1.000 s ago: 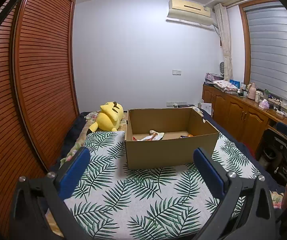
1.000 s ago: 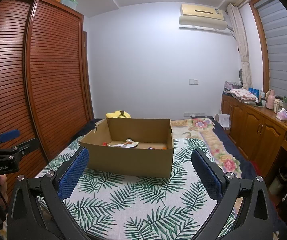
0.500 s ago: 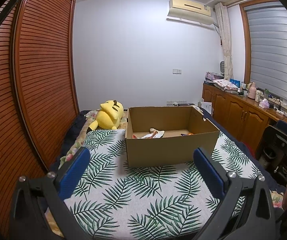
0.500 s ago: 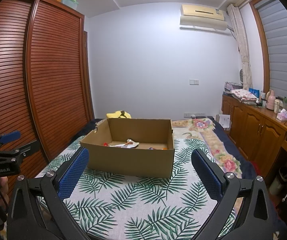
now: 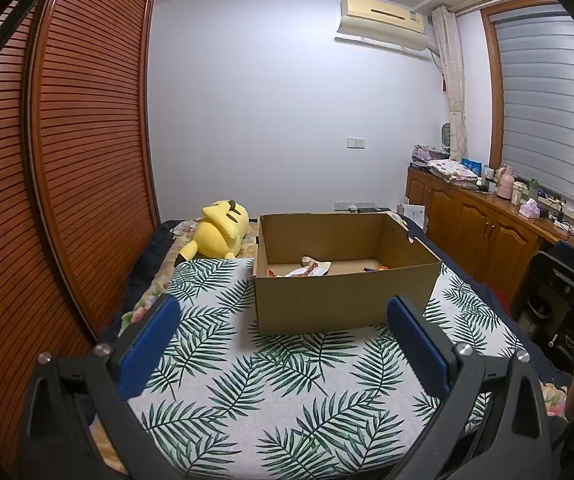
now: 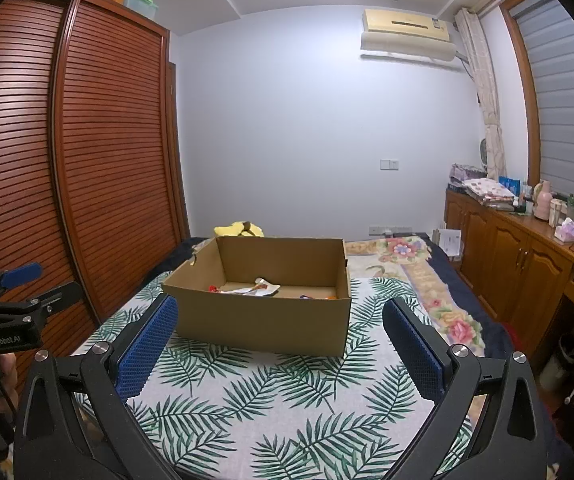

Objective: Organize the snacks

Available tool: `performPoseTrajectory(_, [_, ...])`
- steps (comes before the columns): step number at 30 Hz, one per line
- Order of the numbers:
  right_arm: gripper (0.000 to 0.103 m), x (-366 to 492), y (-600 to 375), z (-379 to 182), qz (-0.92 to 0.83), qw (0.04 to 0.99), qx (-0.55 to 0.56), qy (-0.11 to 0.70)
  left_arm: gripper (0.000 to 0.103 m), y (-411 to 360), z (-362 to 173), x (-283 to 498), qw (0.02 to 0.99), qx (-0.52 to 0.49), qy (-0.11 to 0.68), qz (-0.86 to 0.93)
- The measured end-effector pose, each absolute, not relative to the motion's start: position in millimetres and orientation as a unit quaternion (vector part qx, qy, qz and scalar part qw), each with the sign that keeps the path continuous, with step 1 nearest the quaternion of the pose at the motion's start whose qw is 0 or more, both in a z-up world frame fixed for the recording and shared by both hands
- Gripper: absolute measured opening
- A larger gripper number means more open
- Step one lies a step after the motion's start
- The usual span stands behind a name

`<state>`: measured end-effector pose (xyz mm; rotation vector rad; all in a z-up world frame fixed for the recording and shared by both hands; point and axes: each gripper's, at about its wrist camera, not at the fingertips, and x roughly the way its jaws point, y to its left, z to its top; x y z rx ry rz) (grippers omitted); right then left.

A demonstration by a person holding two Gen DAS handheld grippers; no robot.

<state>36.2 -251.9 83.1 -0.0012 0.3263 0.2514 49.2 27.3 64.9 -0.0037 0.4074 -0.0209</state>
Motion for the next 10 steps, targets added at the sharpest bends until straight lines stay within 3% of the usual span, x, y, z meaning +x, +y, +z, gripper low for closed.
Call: performPoseTrajectory(10, [0.103, 36.0, -249.0, 84.4, 0.127, 0.979, -0.002, 0.162, 0.103, 30.4, 64.3, 47.5, 0.980, -0.005, 0.200, -0.009])
